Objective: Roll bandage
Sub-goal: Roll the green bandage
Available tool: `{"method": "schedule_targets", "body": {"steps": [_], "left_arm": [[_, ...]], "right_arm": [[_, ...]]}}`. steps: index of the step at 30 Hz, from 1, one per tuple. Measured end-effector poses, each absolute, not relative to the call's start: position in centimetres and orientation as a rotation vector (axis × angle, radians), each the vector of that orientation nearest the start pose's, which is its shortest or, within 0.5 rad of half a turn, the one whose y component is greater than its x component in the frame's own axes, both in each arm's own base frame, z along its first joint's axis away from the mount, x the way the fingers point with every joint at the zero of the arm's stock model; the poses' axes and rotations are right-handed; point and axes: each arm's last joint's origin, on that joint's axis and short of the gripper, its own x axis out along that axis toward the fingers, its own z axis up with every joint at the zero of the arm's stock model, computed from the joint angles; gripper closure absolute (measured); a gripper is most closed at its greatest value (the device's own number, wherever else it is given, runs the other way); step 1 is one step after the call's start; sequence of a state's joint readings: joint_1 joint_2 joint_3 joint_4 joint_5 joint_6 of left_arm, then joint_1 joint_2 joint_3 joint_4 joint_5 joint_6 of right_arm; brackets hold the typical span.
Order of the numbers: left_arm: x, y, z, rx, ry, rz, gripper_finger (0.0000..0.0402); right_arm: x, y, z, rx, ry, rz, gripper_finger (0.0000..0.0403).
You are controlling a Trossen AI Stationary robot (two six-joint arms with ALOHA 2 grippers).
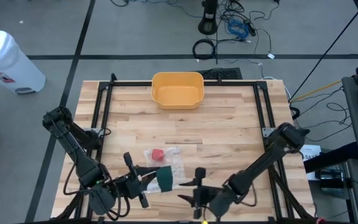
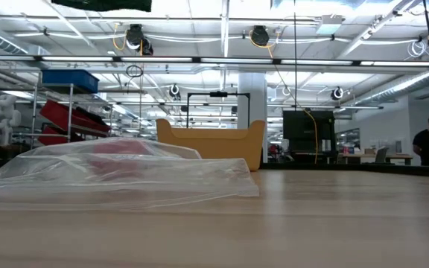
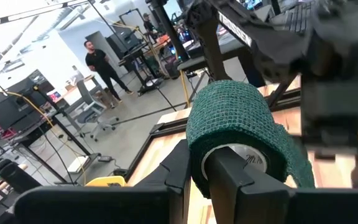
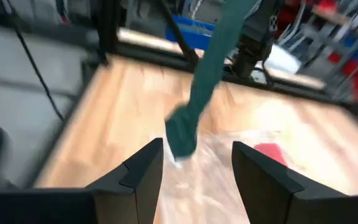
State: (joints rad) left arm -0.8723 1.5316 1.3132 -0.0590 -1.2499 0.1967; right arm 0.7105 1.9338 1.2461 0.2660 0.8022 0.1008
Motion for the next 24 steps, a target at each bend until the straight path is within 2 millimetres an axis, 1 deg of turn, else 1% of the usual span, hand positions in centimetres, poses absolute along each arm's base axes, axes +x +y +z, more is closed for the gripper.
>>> {"method": "schedule_targets", "body": {"steps": [2, 6, 9, 12, 14, 17, 20, 24], "left_arm": [[23.7, -24.0, 35.2, 0.438, 0.173, 0.360, 0.0357], [23.6, -24.1, 35.2, 0.447, 0.174, 0.357, 0.0357], [23.5, -24.1, 35.2, 0.466, 0.177, 0.353, 0.0357], [23.5, -24.1, 35.2, 0.468, 0.178, 0.353, 0.0357], [23.5, -24.1, 35.2, 0.468, 0.178, 0.353, 0.0357], [23.5, -24.1, 35.2, 0.467, 0.177, 0.353, 0.0357], [23.5, -24.1, 35.4, 0.463, 0.175, 0.356, 0.0357], [23.4, -24.2, 35.7, 0.452, 0.167, 0.357, 0.0357]], "right_arm": [[33.6, 26.4, 18.8, -0.339, 0.317, -0.106, 0.0225], [33.6, 27.5, 15.8, -0.682, 0.347, -0.118, 0.0225], [33.7, 28.7, 14.6, -0.898, 0.351, -0.148, 0.0224], [34.4, 29.9, 13.6, -1.223, 0.386, -0.121, 0.0224], [34.9, 30.3, 13.2, -1.478, 0.423, -0.102, 0.0224], [36.2, 29.8, 13.0, -1.757, 0.478, -0.080, 0.0224], [37.1, 28.8, 12.9, -1.934, 0.534, -0.061, 0.0225], [37.4, 28.2, 13.4, -2.082, 0.577, -0.036, 0.0225]]}}
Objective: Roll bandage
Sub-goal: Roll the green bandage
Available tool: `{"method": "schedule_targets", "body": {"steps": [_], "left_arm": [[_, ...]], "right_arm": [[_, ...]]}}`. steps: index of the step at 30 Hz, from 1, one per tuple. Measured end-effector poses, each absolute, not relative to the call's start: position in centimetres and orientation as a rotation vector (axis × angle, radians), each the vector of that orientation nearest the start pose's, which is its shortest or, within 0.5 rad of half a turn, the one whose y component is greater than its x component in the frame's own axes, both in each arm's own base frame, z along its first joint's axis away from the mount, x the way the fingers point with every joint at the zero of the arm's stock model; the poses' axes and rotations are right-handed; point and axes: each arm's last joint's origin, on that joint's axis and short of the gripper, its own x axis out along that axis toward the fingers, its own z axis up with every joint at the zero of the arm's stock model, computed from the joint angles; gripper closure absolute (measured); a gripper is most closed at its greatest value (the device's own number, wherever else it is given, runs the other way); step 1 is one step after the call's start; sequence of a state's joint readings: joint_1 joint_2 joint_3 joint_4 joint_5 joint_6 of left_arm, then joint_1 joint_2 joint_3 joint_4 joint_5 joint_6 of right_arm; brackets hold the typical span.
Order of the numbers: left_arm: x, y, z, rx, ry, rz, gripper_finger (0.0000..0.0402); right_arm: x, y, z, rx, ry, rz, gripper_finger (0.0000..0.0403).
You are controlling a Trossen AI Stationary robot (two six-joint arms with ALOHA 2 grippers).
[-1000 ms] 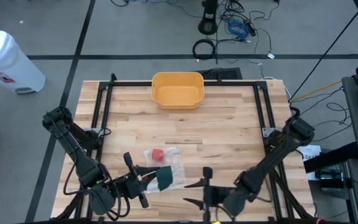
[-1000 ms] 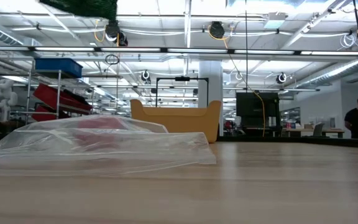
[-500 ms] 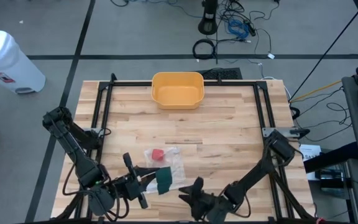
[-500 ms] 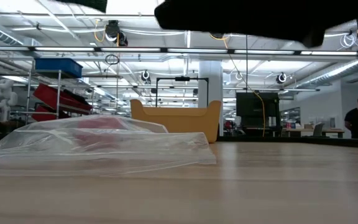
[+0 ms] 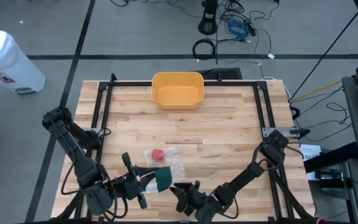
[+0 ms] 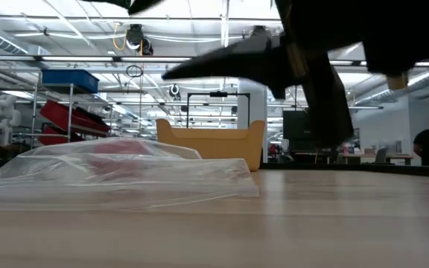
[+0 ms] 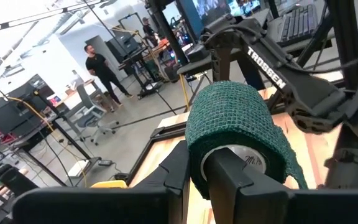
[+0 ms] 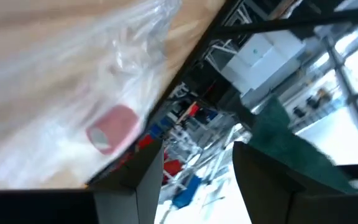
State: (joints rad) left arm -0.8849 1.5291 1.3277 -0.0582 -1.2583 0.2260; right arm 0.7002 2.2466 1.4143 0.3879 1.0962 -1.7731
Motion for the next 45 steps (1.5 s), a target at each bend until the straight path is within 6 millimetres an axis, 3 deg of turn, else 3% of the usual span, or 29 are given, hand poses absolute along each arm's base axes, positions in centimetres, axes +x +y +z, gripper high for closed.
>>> {"method": "schedule_targets", "body": {"steps": [14, 39, 45], "left_arm": [[23.2, -24.3, 35.7, 0.472, 0.170, 0.357, 0.0357], [23.2, -24.3, 35.7, 0.470, 0.169, 0.357, 0.0357], [23.2, -24.3, 35.7, 0.471, 0.170, 0.358, 0.0357]], "right_arm": [[37.4, 29.3, 17.6, -2.256, 0.457, -0.074, 0.0225], [39.4, 27.3, 18.3, -2.325, 0.374, -0.061, 0.0226], [39.4, 27.4, 18.3, -2.321, 0.336, -0.043, 0.0267]]}}
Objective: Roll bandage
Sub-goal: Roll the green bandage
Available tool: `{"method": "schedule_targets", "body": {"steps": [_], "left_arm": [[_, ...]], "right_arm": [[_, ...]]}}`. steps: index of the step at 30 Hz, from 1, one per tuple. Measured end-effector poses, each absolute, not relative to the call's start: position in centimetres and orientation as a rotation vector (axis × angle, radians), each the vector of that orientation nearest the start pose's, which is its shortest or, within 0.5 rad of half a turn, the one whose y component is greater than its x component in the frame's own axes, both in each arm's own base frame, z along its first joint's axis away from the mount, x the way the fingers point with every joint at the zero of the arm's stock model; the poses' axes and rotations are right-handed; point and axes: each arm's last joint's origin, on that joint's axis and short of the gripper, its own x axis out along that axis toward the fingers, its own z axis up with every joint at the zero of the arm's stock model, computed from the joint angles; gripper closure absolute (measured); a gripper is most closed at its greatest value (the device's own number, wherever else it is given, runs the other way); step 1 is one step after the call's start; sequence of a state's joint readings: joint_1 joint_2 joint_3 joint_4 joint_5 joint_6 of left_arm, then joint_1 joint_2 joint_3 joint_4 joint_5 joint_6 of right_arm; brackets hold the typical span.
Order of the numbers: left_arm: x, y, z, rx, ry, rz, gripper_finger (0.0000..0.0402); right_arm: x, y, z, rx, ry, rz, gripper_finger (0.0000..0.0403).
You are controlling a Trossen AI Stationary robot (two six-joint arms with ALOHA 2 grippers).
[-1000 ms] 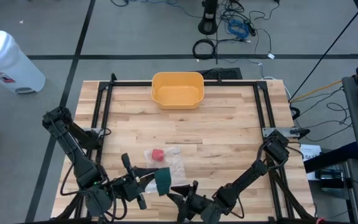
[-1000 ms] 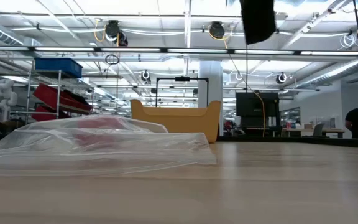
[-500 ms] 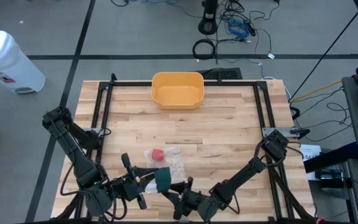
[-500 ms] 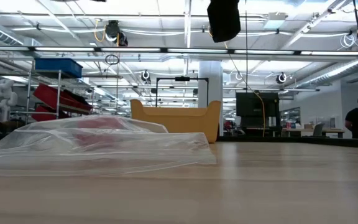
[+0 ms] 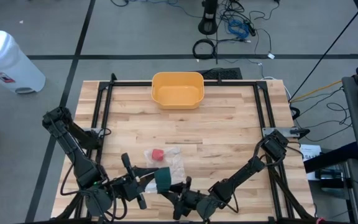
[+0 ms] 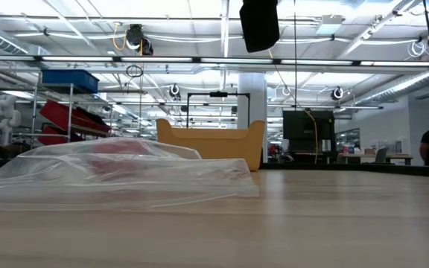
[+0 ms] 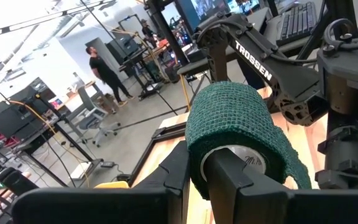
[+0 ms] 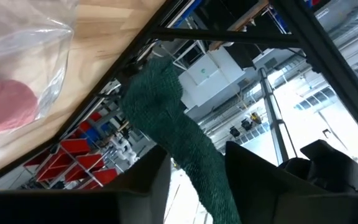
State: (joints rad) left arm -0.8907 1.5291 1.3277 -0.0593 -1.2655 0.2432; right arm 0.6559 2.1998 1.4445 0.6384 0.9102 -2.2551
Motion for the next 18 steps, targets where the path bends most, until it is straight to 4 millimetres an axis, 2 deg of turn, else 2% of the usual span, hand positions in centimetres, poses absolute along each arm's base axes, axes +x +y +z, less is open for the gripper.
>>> {"method": "schedule_targets", "body": {"steps": [6, 13, 18], "left_arm": [[23.2, -24.3, 35.7, 0.471, 0.170, 0.357, 0.0357], [23.2, -24.3, 35.7, 0.474, 0.171, 0.357, 0.0357], [23.2, -24.3, 35.7, 0.478, 0.171, 0.356, 0.0357]], "right_arm": [[39.4, 27.5, 18.3, -2.266, 0.330, -0.052, 0.0334], [39.3, 27.6, 18.6, -2.212, 0.315, -0.090, 0.0391], [39.0, 28.1, 19.8, -2.058, 0.228, -0.190, 0.0399]]}}
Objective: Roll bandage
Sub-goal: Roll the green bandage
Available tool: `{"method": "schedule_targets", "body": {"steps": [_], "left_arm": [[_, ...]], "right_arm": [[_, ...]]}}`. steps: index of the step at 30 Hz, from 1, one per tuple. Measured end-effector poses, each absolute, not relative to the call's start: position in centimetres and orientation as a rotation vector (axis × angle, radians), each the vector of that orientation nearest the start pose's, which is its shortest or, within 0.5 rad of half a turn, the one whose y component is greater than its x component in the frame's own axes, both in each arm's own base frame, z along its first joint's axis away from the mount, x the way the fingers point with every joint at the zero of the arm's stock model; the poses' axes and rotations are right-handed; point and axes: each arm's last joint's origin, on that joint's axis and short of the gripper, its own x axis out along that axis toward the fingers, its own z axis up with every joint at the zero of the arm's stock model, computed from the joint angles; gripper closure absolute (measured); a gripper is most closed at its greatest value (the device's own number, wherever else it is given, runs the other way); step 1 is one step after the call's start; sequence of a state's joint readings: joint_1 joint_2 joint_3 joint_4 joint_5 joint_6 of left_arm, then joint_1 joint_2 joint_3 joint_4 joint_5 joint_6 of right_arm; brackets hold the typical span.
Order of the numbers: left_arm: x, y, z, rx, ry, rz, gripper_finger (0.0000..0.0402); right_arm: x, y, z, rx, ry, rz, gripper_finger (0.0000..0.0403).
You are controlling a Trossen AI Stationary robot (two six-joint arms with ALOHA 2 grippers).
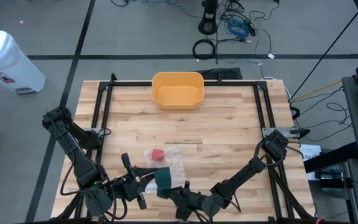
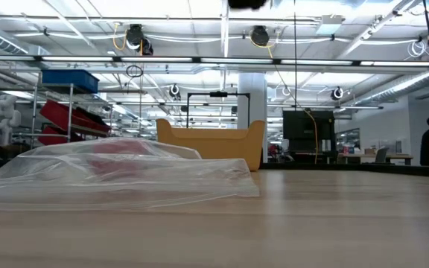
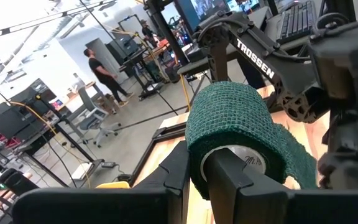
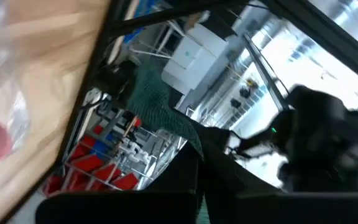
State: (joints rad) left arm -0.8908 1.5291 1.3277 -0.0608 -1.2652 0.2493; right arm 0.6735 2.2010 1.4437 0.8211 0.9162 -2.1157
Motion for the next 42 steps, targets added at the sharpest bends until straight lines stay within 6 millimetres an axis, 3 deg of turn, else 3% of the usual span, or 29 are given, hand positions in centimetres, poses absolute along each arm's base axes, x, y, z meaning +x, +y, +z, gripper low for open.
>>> {"method": "schedule_targets", "body": {"steps": [10, 16, 28, 42], "left_arm": [[23.2, -24.3, 35.7, 0.480, 0.172, 0.356, 0.0357], [23.2, -24.3, 35.7, 0.496, 0.175, 0.356, 0.0357], [23.2, -24.2, 35.4, 0.534, 0.194, 0.353, 0.0357], [23.2, -24.3, 35.2, 0.544, 0.205, 0.300, 0.0357]], "right_arm": [[38.1, 29.3, 20.2, -1.984, 0.151, -0.205, 0.0402], [37.1, 30.7, 21.4, -1.930, 0.007, -0.229, 0.0402], [37.5, 32.1, 26.6, -1.802, -0.083, -0.330, 0.0403], [37.8, 32.4, 35.1, -1.701, -0.150, -0.487, 0.0403]]}}
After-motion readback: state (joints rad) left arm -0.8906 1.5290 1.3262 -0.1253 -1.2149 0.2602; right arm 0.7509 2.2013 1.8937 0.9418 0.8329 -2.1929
